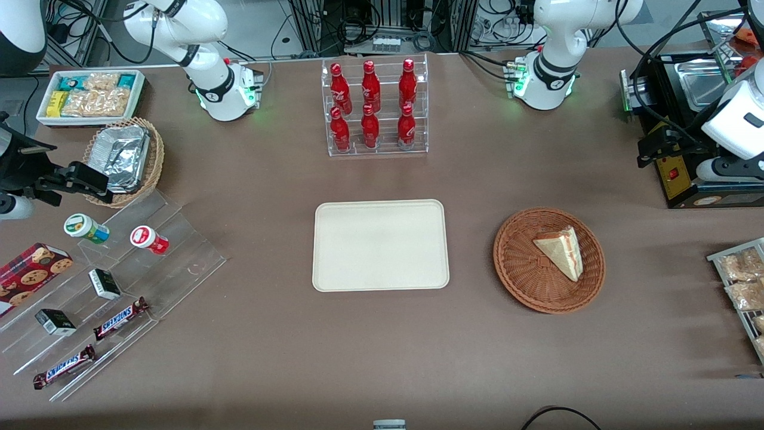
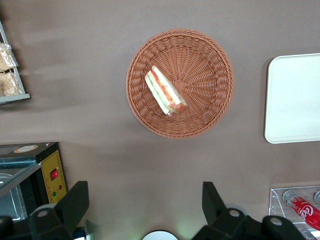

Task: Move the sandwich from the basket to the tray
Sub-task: 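Move the left gripper over the wrapped sandwich in the wicker basket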

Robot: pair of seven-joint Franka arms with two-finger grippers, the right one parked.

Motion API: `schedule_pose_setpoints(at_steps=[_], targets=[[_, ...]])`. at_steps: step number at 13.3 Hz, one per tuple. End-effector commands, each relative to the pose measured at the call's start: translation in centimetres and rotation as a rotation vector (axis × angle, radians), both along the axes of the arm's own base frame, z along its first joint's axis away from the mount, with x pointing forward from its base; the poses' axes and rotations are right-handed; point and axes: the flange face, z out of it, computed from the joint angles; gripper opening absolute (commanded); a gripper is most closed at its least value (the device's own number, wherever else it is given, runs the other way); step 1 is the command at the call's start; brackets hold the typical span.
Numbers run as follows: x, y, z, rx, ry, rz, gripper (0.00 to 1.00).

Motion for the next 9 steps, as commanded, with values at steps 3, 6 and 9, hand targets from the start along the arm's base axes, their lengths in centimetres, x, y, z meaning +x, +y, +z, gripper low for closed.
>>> schedule_pose_setpoints(at_steps=[3,6,9], targets=[[-0.2,0.1,-0.2,0.014,0.006,-0.001,1.00],[-0.2,0.6,-3.0,0.005,0.008,0.006,1.00],[-0.3,0.8,-7.0,0.013,0.001,0.032,1.00]])
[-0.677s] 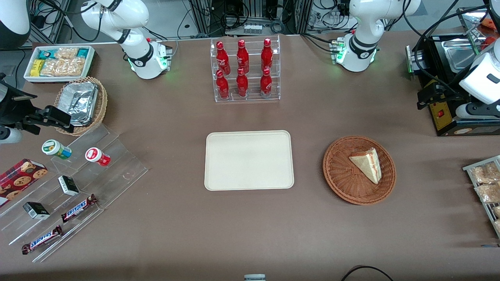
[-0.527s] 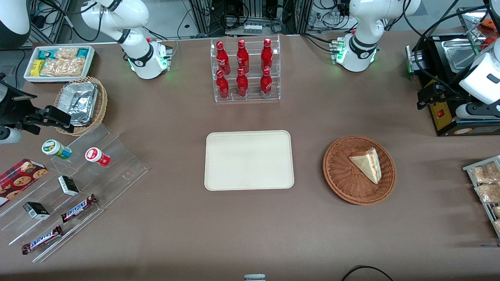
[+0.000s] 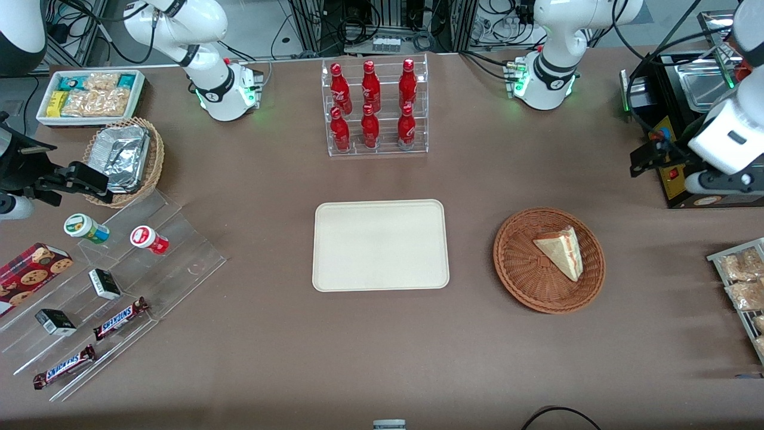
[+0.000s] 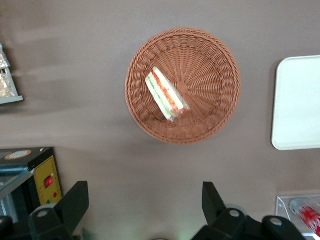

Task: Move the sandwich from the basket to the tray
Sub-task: 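Move the left gripper over the wrapped sandwich in the wicker basket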

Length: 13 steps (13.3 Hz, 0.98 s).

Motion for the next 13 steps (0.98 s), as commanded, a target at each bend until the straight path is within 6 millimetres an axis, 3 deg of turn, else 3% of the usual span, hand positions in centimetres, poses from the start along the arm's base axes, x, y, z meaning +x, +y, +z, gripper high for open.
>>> schedule_pose_setpoints(at_steps=[1,6,8,13], targets=[[-1.0,0.4,-3.4,0.019,-0.003,0.041,1.00],[-0.4,-0.3,-9.0,0.034,-0.045,0.324,1.00],[-0.3,-0.3,-10.4,0.036,-0.038,0.353,1.00],[0.2,-0.4,-16.2,0.041,0.013,0.399,1.00]])
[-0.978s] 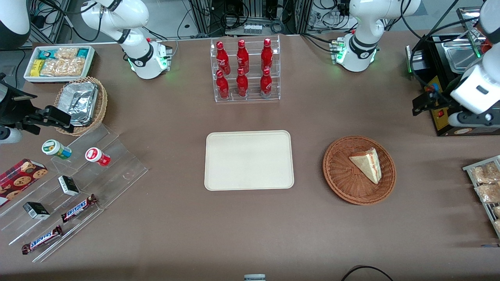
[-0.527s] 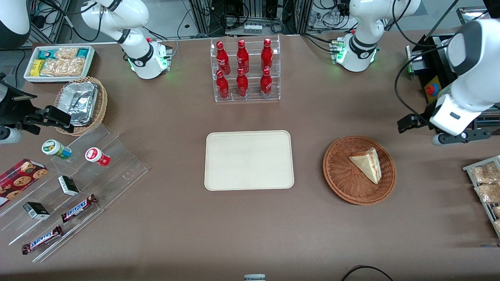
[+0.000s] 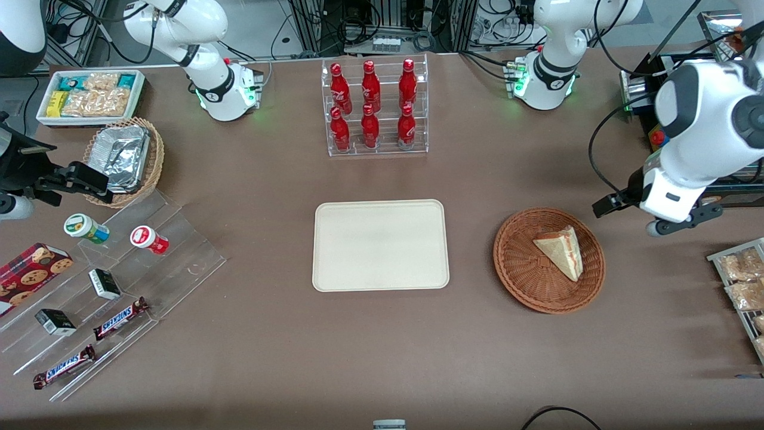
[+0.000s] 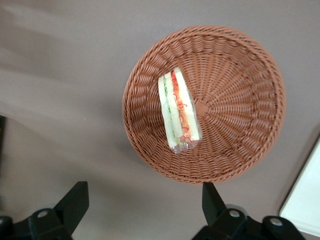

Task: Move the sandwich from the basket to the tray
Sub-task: 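Move the left gripper over the wrapped sandwich in the wicker basket, then lower the left gripper and close it on the sandwich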

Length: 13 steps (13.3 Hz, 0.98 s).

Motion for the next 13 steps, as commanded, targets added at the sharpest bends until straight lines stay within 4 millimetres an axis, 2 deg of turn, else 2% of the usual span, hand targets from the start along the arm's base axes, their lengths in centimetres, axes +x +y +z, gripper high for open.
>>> schedule_pose_setpoints(at_steps=[1,6,8,13], targets=[[0.5,-0.3,-2.6,0.007,0.017,0.024,1.00],[1.2,-1.2,-7.6,-0.003,0.079,0.043,1.00],[1.6,-2.3,-9.4,-0.008,0.078,0.038,1.00],[2.6,-2.6,-12.4,-0.059,0.060,0.084,1.00]])
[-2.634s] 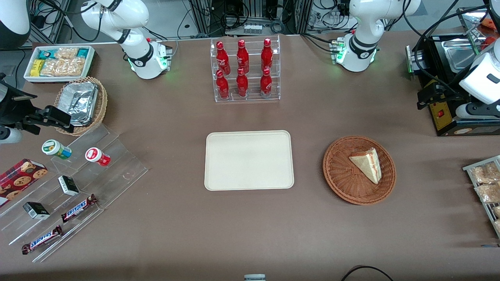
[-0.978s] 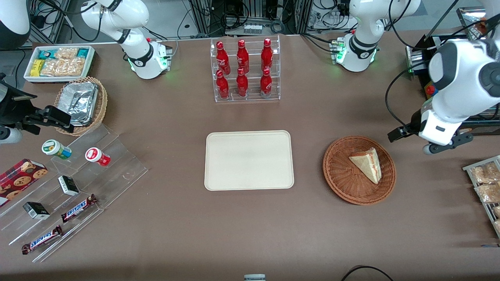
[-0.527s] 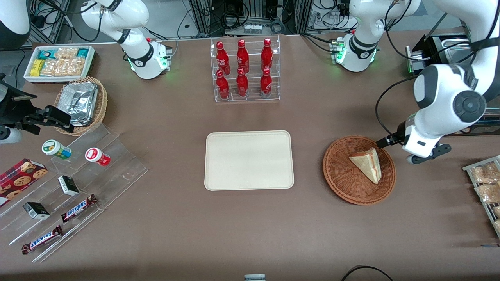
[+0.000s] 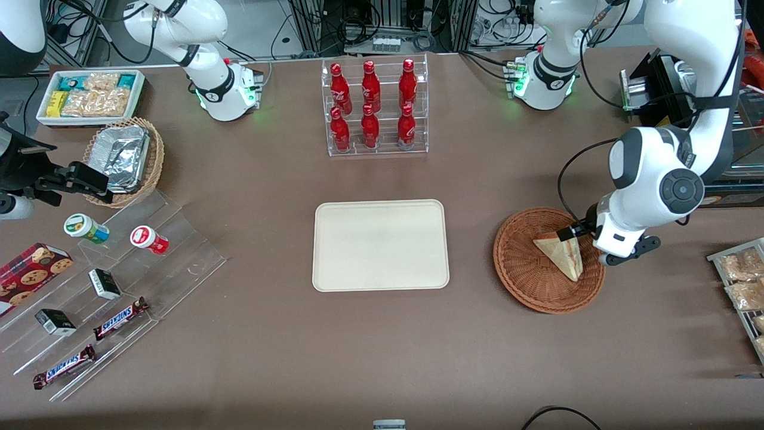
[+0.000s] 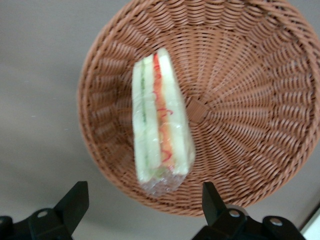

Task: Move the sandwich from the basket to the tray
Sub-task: 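Lower the left gripper and close it on the sandwich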

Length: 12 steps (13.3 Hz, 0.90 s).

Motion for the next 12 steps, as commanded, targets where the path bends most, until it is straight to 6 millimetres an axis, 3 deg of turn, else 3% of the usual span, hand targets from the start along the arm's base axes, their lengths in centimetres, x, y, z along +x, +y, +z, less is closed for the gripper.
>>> schedule_pose_setpoints(at_steps=[1,5,7,9,12], targets=[[0.6,-0.1,-1.2,-0.016,-0.012,0.033,1.00],[0.9,-0.1,-3.1,-0.019,-0.015,0.035,0.99],[0.9,0.1,-3.8,-0.019,-0.008,0.040,0.91],[0.9,0.2,-3.9,-0.016,-0.007,0.064,0.73],[0.9,0.0,-4.0,-0.005,-0.006,0.136,0.26]])
